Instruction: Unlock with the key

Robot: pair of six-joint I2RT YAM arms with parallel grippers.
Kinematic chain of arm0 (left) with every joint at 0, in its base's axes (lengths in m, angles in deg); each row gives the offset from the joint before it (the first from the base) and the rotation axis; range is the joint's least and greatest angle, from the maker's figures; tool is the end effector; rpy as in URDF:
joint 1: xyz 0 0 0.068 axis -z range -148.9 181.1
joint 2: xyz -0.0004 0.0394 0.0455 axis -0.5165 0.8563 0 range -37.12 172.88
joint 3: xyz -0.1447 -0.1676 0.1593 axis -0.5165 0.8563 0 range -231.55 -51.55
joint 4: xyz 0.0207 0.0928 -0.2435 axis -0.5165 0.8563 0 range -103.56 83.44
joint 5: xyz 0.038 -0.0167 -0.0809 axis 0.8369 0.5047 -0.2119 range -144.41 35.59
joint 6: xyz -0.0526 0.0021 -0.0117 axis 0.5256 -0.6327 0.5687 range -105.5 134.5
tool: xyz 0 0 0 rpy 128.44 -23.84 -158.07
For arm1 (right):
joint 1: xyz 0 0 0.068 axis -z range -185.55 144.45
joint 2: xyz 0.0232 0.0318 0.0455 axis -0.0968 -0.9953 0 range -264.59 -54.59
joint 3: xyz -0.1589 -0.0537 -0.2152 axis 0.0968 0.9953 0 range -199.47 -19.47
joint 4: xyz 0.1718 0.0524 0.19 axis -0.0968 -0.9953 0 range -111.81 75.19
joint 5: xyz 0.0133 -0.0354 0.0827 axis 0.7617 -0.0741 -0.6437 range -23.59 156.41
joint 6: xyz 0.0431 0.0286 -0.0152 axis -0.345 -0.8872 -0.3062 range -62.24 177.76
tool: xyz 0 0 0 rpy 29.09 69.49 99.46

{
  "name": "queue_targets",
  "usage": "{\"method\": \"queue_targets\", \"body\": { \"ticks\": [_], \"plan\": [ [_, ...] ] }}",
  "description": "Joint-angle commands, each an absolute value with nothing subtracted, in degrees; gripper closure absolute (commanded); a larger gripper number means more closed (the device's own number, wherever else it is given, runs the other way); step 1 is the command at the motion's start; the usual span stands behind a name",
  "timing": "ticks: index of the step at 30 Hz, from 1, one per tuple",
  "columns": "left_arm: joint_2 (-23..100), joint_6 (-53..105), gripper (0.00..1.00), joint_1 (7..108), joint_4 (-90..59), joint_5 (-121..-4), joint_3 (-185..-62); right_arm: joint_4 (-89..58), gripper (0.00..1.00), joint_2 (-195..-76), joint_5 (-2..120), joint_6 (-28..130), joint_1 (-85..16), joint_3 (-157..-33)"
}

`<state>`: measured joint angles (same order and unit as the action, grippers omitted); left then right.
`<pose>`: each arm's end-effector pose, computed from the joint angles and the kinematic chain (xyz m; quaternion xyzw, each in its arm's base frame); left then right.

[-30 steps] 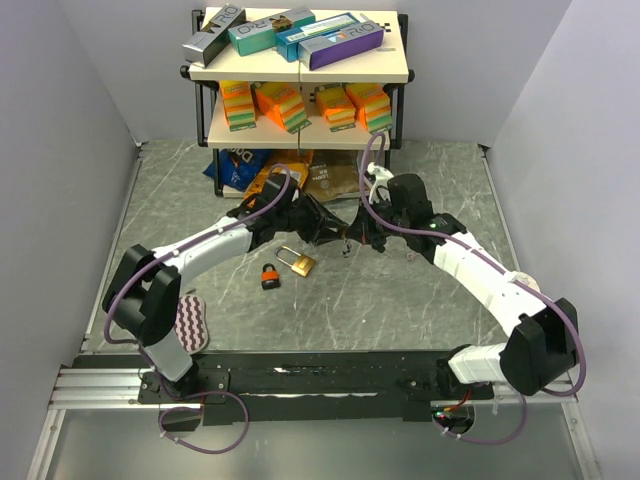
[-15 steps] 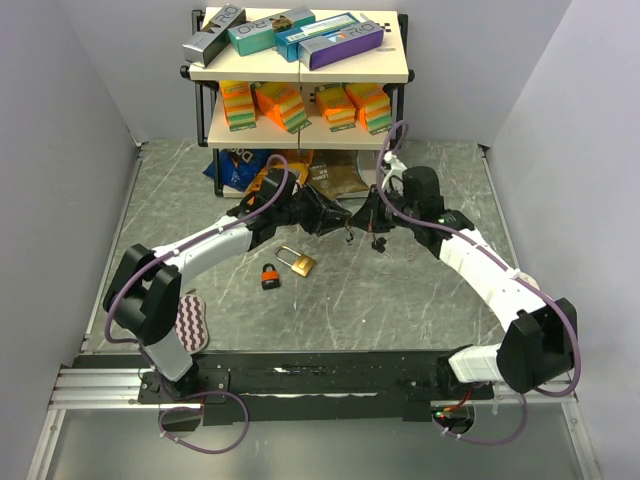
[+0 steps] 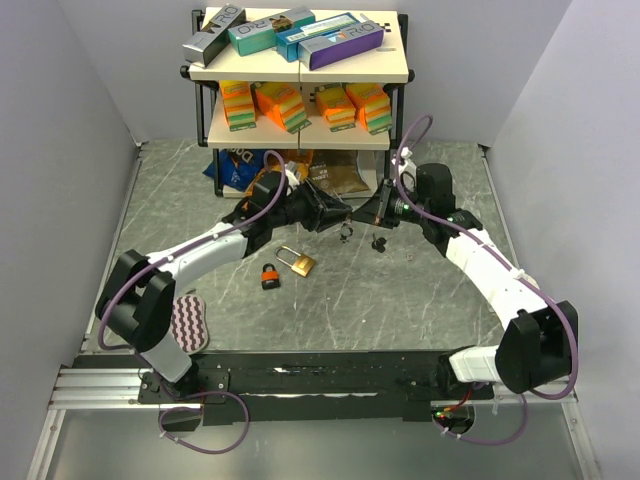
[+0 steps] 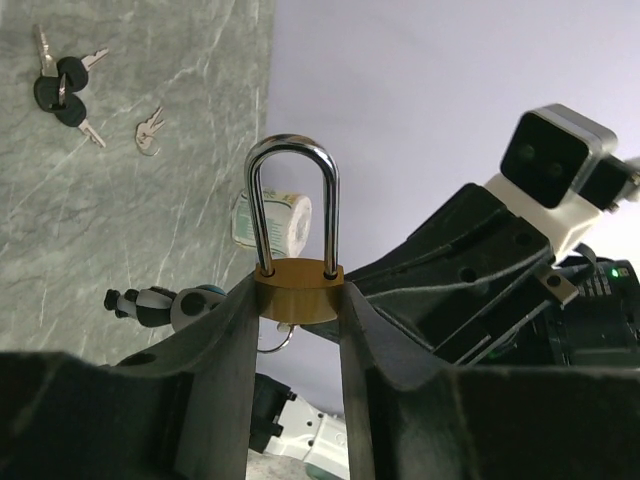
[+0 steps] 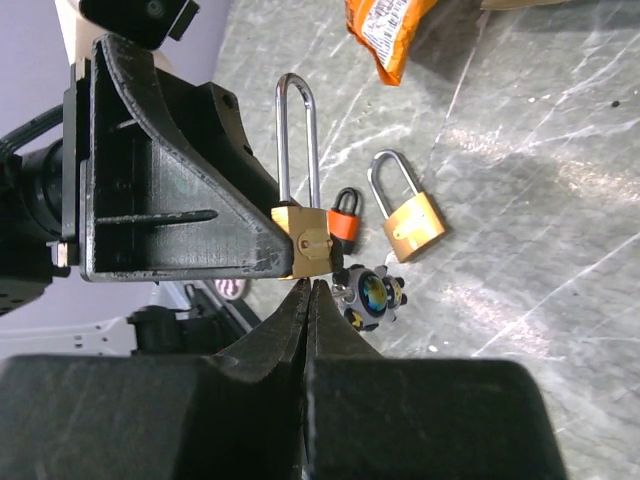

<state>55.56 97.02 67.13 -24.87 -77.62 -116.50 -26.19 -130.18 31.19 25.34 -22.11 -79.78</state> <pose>0.2986 -0.2346 0.2861 -0.1989 0.7684 -0.5865 0.1612 0.2803 0.1047 0.3162 -0.0454 0.8253 0.4418 0.3487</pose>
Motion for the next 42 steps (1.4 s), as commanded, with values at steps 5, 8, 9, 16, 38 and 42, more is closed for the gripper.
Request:
{"method": "queue_targets", "body": {
  "ticks": [5,8,9,16,38,42],
  "plan": [
    [49.01,96.85,0.99,68.63,-38.26,-86.05,-116.85,-23.86,1.0,-130.26,33.98,22.96,-20.23,-78.09],
    [49.18,96.32,0.99,68.63,-36.34,-85.97,-117.46,-21.5,1.0,-129.74,31.96,23.75,-20.23,-77.74],
    [49.53,96.06,0.99,68.63,-35.54,-85.79,-117.82,-21.14,1.0,-129.65,31.52,24.1,-20.23,-77.74],
    [51.73,89.21,0.99,68.1,-20.69,-81.58,-123.7,-25.26,0.87,-126.67,32.22,30.68,-20.14,-77.74],
    [49.45,57.59,0.99,62.3,-13.74,-105.37,-120.64,-30.72,0.36,-125.16,12.2,41.24,-14.96,-89.33],
    [48.22,55.45,0.99,62.3,-15.05,-113.46,-119.14,-30.19,0.22,-128.06,7.09,41.68,-15.57,-92.32]
  ]
}}
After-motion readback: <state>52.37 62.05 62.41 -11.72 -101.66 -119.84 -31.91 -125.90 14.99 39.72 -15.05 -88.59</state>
